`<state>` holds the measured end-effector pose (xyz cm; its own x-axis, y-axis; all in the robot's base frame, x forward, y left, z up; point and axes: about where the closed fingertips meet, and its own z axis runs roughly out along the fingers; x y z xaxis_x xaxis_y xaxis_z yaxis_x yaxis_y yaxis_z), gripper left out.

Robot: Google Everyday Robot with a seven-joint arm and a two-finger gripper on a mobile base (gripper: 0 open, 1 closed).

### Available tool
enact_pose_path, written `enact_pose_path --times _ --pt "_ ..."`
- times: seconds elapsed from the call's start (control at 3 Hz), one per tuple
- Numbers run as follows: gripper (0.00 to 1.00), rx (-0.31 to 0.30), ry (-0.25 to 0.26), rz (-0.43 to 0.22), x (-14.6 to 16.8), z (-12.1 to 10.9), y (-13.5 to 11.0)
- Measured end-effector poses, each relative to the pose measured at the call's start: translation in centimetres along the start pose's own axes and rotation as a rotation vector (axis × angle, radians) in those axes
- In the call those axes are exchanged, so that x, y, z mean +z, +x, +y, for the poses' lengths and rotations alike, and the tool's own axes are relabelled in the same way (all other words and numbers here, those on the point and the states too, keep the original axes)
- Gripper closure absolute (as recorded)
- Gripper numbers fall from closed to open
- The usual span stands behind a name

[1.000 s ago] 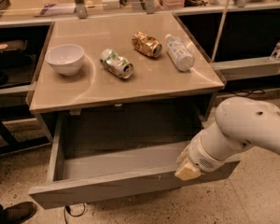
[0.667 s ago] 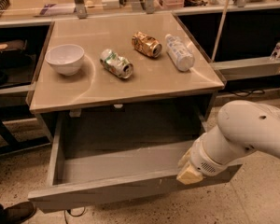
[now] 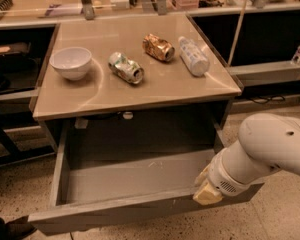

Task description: Open top drawer

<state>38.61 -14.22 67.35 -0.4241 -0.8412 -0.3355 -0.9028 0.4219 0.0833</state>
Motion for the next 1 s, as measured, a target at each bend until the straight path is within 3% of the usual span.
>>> enact_pose_path --times 1.0 --pt "1.00 0.034 0.006 0.011 -0.64 1.17 1.06"
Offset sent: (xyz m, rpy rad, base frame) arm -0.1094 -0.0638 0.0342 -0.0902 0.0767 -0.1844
